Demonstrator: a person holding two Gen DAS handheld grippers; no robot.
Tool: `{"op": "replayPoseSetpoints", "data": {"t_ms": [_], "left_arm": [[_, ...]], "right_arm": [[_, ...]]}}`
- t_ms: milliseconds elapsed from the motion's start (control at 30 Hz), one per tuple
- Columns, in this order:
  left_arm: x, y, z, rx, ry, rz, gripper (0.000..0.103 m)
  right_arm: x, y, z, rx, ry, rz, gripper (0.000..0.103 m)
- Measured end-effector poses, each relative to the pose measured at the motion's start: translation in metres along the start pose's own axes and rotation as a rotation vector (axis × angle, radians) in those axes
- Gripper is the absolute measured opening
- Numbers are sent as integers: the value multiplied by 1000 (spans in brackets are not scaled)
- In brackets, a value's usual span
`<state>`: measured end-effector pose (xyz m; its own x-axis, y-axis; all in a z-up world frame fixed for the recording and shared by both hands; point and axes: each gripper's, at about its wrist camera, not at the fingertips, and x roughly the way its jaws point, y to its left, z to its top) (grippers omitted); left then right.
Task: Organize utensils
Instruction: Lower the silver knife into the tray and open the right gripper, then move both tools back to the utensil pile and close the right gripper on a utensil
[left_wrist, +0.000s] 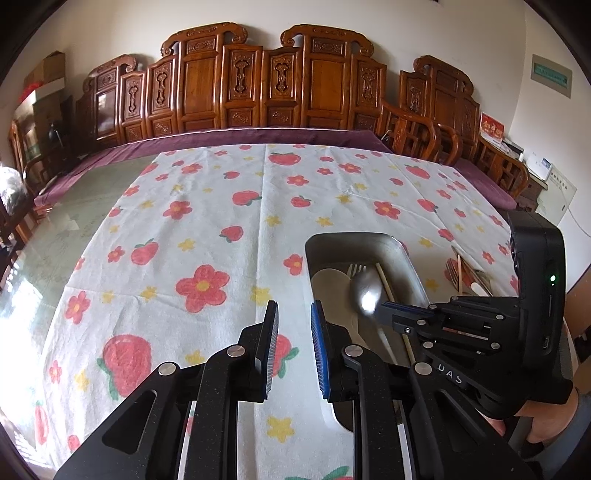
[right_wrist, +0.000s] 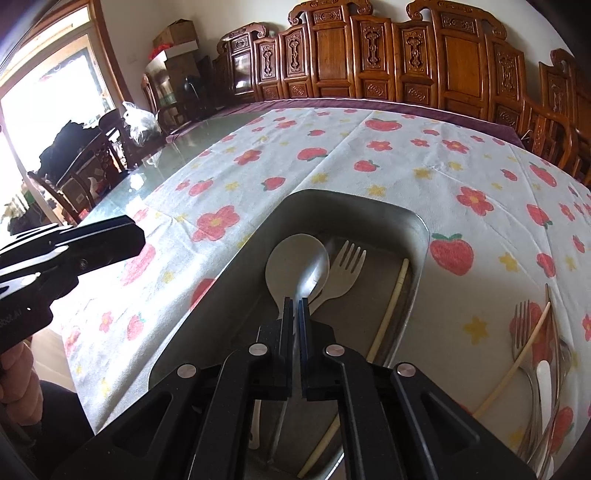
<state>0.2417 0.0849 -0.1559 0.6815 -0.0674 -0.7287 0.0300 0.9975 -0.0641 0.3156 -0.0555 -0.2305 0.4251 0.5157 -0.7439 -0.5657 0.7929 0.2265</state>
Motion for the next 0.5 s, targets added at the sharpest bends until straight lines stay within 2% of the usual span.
{"op": "replayPoseSetpoints", "data": {"t_ms": [300,500], "left_arm": [[8,-31,4,22,5,-41,17],[12,-63,5,59,6,-78,17]], "right_arm": [[-53,-30,-10,37,-82,-26,6],[-99,-67,-34,59,-103,-132,6]]}}
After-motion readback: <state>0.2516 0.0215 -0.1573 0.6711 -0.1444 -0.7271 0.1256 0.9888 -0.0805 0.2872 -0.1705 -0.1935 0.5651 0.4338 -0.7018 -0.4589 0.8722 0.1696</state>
